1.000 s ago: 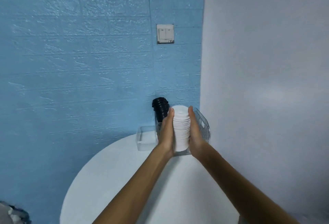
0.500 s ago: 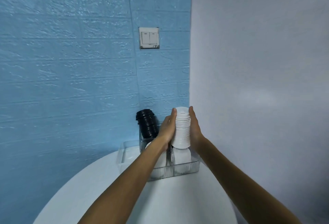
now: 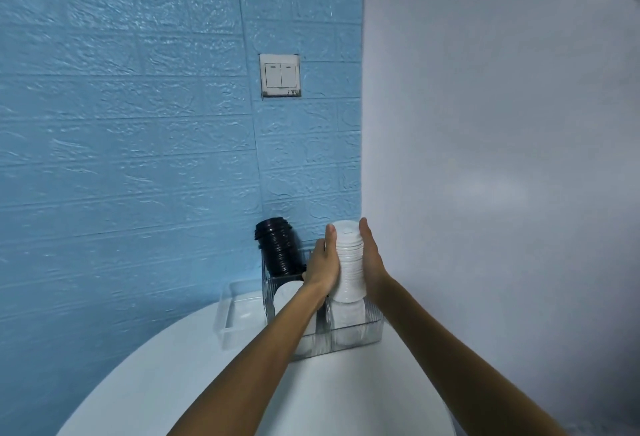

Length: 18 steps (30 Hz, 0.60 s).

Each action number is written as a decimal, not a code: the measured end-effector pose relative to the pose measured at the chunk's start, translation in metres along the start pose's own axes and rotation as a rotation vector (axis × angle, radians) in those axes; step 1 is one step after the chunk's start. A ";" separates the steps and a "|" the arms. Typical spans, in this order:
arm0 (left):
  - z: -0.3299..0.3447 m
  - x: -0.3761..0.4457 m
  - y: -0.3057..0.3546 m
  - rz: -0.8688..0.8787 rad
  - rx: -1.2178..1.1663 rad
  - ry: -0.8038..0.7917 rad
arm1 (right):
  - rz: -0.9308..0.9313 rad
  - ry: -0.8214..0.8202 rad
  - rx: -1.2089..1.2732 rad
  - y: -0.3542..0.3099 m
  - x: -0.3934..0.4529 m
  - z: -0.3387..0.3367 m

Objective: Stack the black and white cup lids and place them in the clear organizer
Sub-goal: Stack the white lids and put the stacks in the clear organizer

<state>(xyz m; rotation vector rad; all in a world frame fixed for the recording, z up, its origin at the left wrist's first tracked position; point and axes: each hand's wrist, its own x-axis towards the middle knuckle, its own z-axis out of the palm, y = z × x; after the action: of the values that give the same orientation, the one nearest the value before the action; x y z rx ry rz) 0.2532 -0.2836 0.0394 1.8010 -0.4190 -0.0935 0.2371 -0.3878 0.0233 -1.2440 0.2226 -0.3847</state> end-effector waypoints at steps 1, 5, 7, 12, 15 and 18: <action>0.000 -0.001 -0.001 -0.007 0.008 0.007 | 0.009 -0.005 0.003 0.004 0.003 -0.003; 0.000 -0.005 -0.013 0.027 0.037 0.000 | 0.055 0.007 -0.088 0.008 -0.012 -0.005; 0.001 -0.006 -0.016 0.029 0.038 0.009 | 0.061 0.020 -0.122 0.009 -0.015 -0.006; 0.003 -0.006 -0.018 0.126 -0.071 0.061 | -0.031 0.132 -0.278 -0.001 -0.017 -0.002; 0.003 -0.005 -0.016 0.272 -0.059 0.114 | -0.230 0.144 -0.464 -0.008 -0.018 -0.001; 0.003 -0.003 -0.018 0.350 -0.001 0.118 | -0.392 0.109 -0.562 -0.003 -0.020 0.000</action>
<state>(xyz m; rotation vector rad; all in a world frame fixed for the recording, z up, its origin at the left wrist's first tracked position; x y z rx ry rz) 0.2540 -0.2814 0.0209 1.6964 -0.6416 0.2551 0.2179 -0.3809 0.0253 -1.8300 0.1845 -0.7644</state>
